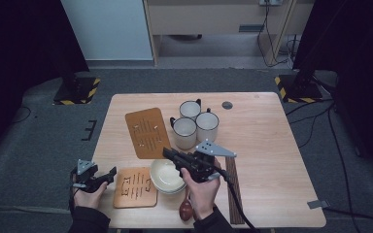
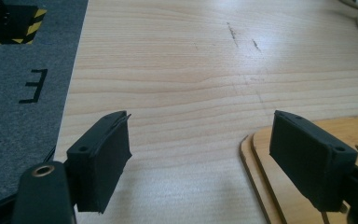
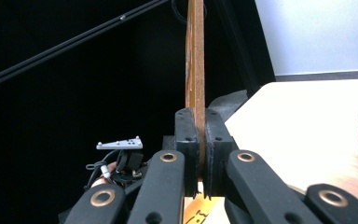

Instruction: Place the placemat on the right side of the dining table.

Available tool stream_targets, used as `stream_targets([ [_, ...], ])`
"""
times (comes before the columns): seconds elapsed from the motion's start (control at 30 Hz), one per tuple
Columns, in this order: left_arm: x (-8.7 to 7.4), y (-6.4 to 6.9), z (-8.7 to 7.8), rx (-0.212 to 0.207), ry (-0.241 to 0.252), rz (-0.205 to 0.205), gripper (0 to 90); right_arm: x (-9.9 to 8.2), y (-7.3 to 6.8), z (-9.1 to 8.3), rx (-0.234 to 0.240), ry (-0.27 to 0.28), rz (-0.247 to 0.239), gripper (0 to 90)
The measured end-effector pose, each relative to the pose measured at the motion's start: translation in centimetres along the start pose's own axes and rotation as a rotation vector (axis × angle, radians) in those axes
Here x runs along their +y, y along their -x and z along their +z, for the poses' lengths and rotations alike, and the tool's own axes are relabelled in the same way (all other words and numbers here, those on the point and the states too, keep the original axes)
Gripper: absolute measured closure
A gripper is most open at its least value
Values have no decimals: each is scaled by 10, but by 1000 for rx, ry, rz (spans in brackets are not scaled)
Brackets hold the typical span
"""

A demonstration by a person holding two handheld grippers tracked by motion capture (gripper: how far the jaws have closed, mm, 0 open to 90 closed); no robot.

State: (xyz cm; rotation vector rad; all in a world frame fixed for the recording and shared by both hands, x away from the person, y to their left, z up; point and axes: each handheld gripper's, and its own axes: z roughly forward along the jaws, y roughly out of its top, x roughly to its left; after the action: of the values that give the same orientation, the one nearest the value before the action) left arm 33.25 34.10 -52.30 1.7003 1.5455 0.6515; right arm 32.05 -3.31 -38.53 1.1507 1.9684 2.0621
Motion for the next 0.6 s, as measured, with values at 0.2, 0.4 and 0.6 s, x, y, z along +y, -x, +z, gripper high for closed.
stream_targets([
  [0.2,4,2,13,9,-24,14,181,8,9,-8,-14,13,-2,870],
  [0.4,8,6,26,23,-57,42,172,17,19,-15,-15,30,4,870],
  [0.6,10,7,31,31,-72,59,168,25,29,-24,-26,48,23,870],
])
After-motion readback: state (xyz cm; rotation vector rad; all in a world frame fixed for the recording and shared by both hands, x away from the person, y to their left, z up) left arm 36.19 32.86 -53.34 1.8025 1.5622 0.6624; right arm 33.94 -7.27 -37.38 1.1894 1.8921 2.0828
